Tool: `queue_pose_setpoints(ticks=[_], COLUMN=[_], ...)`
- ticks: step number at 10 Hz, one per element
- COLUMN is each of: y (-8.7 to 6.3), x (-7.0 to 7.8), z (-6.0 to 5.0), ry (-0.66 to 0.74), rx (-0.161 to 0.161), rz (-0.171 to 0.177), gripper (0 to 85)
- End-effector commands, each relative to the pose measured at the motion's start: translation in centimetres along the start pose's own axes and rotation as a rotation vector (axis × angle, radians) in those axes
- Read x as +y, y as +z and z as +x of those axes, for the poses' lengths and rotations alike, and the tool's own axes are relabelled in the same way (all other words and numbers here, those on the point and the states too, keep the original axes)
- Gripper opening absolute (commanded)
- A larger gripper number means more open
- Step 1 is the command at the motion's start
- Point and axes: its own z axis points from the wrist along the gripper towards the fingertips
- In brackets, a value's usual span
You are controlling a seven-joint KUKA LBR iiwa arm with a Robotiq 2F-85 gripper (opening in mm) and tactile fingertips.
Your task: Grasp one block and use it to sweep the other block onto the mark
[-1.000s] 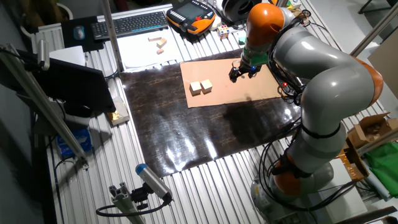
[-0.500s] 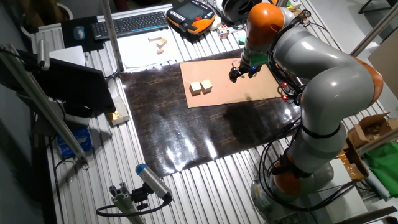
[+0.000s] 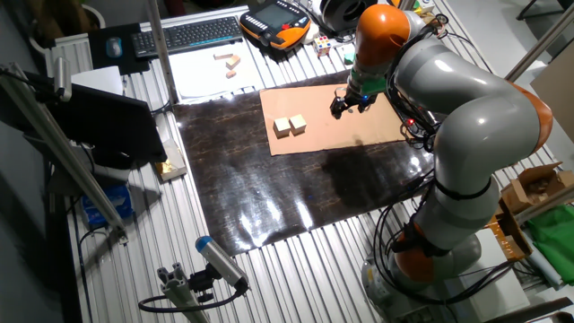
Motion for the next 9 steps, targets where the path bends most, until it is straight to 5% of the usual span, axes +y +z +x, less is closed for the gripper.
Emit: queue_pose_setpoints(ticks=[1,9], y=[-0.02,0.08], x=[-0.03,0.09], z=[-0.01,0.00], ry=[0.181,0.184], rx=[-0.051,-0.051], rz=[0.017,0.018], gripper=[0.7,0.7])
